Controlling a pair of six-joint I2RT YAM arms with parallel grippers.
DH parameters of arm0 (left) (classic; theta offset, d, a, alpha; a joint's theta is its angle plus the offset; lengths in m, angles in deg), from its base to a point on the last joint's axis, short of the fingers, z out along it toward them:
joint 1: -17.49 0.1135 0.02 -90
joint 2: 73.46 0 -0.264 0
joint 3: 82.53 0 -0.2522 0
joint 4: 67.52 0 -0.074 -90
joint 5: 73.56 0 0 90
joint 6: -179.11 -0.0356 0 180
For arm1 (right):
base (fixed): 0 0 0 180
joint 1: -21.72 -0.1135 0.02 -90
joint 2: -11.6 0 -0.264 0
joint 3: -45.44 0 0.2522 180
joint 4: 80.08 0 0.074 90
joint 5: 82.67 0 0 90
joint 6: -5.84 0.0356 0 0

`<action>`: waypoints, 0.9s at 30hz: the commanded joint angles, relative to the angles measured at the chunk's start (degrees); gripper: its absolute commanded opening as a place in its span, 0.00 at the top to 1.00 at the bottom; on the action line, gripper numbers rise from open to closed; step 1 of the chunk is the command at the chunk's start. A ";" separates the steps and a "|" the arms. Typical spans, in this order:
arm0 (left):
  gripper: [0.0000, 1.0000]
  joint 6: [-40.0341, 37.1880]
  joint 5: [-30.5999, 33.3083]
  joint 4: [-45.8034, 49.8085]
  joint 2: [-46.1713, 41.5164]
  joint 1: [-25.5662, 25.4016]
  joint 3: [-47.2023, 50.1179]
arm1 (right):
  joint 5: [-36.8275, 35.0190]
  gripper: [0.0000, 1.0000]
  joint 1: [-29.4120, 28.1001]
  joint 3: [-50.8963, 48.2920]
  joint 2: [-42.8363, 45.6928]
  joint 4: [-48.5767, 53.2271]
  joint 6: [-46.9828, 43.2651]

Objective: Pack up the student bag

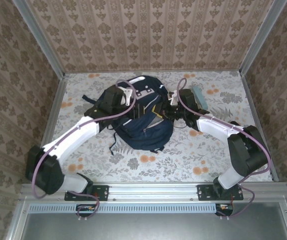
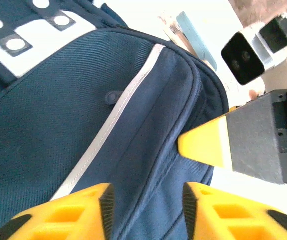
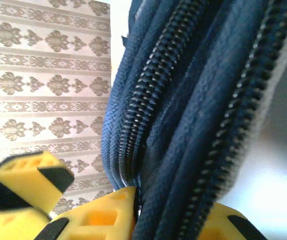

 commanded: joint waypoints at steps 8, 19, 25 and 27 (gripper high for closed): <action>0.47 17.02 12.49 0.31 -9.64 -11.25 12.73 | -0.58 0.86 -0.45 2.44 -0.36 -10.65 7.57; 0.61 25.39 11.16 -12.13 -2.85 -13.55 16.57 | -0.38 0.87 -0.47 1.88 0.88 -9.31 7.32; 0.68 26.18 11.66 -12.56 -0.10 -13.65 16.08 | -0.11 0.88 -0.45 1.88 1.13 -9.12 7.23; 0.68 26.39 11.54 -12.91 0.46 -13.65 15.95 | -0.07 0.88 -0.45 1.94 1.12 -9.13 7.23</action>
